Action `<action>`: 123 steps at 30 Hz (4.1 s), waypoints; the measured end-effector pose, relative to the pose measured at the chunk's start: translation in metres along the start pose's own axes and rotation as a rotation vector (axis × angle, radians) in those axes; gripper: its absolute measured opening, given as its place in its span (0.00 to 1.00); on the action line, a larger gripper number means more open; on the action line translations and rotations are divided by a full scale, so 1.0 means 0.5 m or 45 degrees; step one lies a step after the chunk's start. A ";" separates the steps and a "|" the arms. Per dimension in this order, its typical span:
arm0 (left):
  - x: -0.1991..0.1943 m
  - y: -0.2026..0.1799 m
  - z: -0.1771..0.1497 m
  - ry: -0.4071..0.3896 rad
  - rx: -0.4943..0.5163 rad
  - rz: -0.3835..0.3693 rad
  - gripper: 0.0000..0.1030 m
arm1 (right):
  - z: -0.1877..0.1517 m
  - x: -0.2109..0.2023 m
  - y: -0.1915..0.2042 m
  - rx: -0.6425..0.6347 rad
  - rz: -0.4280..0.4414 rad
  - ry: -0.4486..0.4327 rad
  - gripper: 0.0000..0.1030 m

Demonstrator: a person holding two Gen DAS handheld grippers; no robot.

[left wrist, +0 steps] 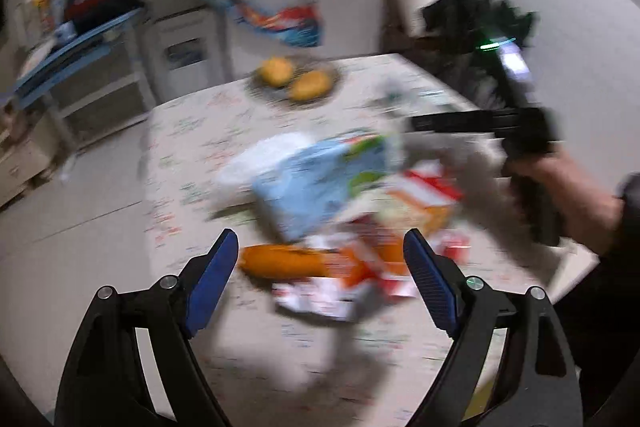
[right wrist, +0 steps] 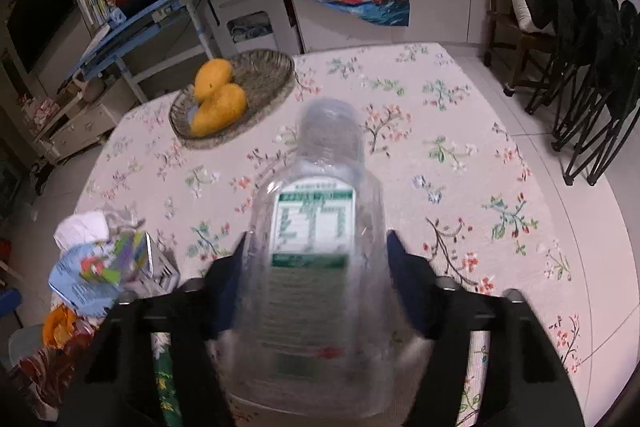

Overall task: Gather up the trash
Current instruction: 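Grasp the orange-red snack bag with the left gripper, then carry the bottle and snack bag to the yellow basin and open the right gripper to drop the bottle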

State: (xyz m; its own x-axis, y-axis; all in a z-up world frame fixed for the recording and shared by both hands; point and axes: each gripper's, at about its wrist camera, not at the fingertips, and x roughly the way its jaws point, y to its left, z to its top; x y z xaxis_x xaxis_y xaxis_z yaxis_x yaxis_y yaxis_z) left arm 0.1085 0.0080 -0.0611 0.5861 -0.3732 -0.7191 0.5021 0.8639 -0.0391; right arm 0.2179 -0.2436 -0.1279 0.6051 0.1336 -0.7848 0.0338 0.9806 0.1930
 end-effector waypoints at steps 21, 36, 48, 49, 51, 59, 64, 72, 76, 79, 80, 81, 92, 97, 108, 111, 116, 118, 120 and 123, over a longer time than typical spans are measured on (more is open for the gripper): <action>0.062 -0.079 -0.034 0.159 0.070 0.062 0.20 | -0.091 -0.074 -0.002 -0.030 0.094 0.054 0.55; -0.026 -0.064 -0.054 0.017 -0.283 -0.202 0.15 | -0.164 -0.123 0.000 0.019 0.141 0.041 0.55; -0.085 -0.080 -0.101 -0.005 -0.323 -0.210 0.16 | -0.226 -0.188 -0.013 0.093 0.197 -0.032 0.55; -0.087 -0.081 -0.105 -0.004 -0.324 -0.206 0.16 | -0.231 -0.191 -0.013 0.098 0.203 -0.032 0.55; -0.090 -0.083 -0.111 -0.003 -0.322 -0.195 0.16 | -0.241 -0.197 -0.009 0.096 0.213 -0.036 0.55; -0.103 -0.089 -0.127 -0.015 -0.329 -0.191 0.16 | -0.260 -0.223 0.000 0.101 0.235 -0.077 0.55; -0.110 -0.092 -0.133 -0.025 -0.332 -0.185 0.16 | -0.273 -0.235 0.002 0.106 0.257 -0.087 0.55; -0.128 -0.105 -0.142 -0.046 -0.323 -0.180 0.16 | -0.309 -0.256 0.012 0.104 0.298 -0.082 0.55; -0.138 -0.117 -0.150 -0.054 -0.300 -0.160 0.16 | -0.325 -0.266 0.018 0.102 0.310 -0.075 0.55; -0.147 -0.126 -0.157 -0.062 -0.286 -0.140 0.16 | -0.342 -0.275 0.022 0.099 0.318 -0.066 0.55; -0.151 -0.128 -0.160 -0.065 -0.286 -0.137 0.16 | -0.349 -0.277 0.023 0.097 0.322 -0.062 0.55; -0.153 -0.130 -0.162 -0.068 -0.285 -0.134 0.16 | -0.354 -0.279 0.025 0.094 0.324 -0.059 0.55; -0.183 -0.155 -0.192 -0.088 -0.269 -0.129 0.16 | -0.414 -0.308 0.046 0.070 0.350 -0.020 0.55; -0.195 -0.160 -0.206 -0.096 -0.275 -0.133 0.16 | -0.435 -0.318 0.053 0.057 0.353 -0.004 0.55; -0.212 -0.176 -0.225 -0.103 -0.269 -0.146 0.17 | -0.488 -0.312 0.083 -0.025 0.349 0.098 0.55; -0.212 -0.177 -0.226 -0.105 -0.270 -0.147 0.17 | -0.498 -0.305 0.091 -0.054 0.340 0.126 0.55; -0.212 -0.177 -0.227 -0.103 -0.269 -0.148 0.17 | -0.511 -0.289 0.099 -0.082 0.323 0.185 0.55; -0.212 -0.178 -0.225 -0.104 -0.268 -0.149 0.17 | -0.515 -0.283 0.104 -0.097 0.314 0.207 0.55; -0.211 -0.177 -0.225 -0.104 -0.268 -0.149 0.17 | -0.521 -0.272 0.109 -0.114 0.304 0.246 0.55; -0.212 -0.180 -0.225 -0.103 -0.267 -0.151 0.17 | -0.528 -0.257 0.115 -0.132 0.293 0.293 0.55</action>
State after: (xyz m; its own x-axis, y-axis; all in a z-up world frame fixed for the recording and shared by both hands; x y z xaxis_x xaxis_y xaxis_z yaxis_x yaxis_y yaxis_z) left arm -0.0706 0.0079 -0.0594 0.5844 -0.4944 -0.6435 0.4325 0.8607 -0.2685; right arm -0.0680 -0.1665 -0.1713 0.3916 0.3707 -0.8421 -0.1713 0.9286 0.3291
